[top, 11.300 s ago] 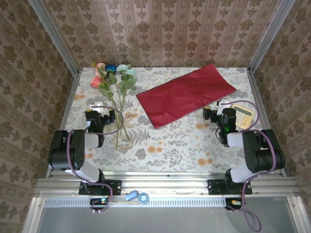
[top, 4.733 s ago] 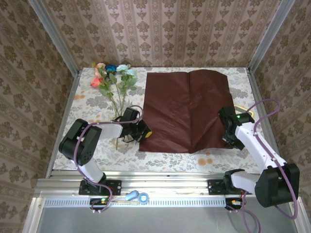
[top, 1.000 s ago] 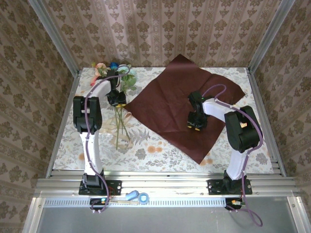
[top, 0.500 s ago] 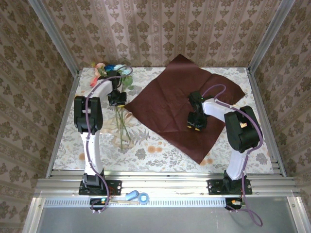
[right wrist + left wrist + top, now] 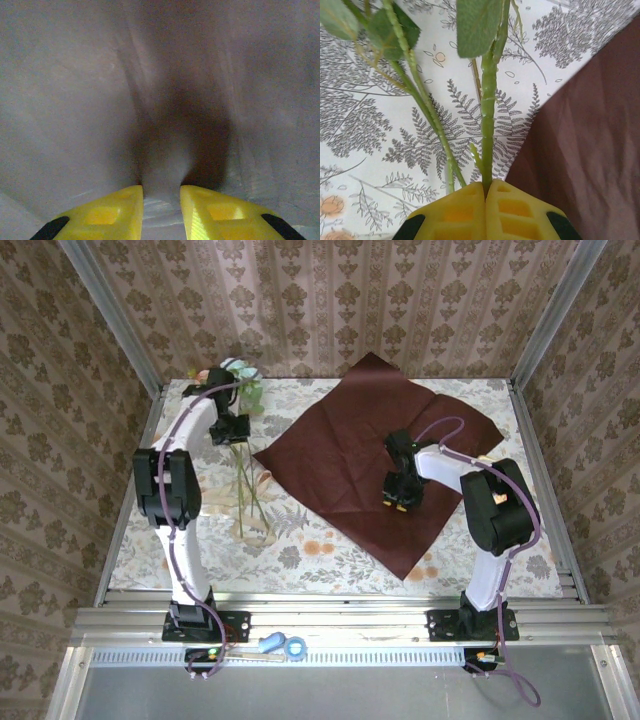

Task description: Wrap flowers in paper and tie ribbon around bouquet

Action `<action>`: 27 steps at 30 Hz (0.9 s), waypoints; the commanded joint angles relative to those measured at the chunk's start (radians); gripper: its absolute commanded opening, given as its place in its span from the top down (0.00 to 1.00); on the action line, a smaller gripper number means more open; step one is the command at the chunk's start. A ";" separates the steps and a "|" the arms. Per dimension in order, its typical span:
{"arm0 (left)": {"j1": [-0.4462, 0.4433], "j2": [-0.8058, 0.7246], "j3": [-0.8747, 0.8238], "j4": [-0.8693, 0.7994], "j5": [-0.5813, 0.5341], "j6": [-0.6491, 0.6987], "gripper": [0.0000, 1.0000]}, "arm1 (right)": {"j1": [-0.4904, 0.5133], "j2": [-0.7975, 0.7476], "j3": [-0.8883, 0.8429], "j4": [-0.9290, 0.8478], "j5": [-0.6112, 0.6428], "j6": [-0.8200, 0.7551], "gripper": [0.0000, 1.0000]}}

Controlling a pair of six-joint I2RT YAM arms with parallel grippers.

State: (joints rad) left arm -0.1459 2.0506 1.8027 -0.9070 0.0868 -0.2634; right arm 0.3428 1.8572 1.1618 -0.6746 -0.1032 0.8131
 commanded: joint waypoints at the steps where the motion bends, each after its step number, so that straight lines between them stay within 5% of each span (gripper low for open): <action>1: 0.002 -0.100 0.026 -0.009 0.088 -0.066 1.00 | 0.041 0.020 -0.085 0.036 -0.096 0.132 0.72; 8: -0.133 -0.164 -0.065 0.265 0.374 -0.283 1.00 | 0.128 -0.029 -0.134 0.083 -0.155 0.276 0.72; 18: -0.373 0.086 -0.030 0.869 0.499 -0.562 1.00 | 0.160 -0.125 -0.223 0.073 -0.206 0.333 0.71; 27: -0.429 0.305 0.110 0.874 0.432 -0.605 1.00 | 0.159 -0.159 -0.329 0.179 -0.221 0.389 0.71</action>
State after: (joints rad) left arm -0.5766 2.3554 1.8748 -0.1036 0.5465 -0.8249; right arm 0.4973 1.6722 0.8795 -0.4690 -0.3294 1.1618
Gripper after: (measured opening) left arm 0.062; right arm 0.292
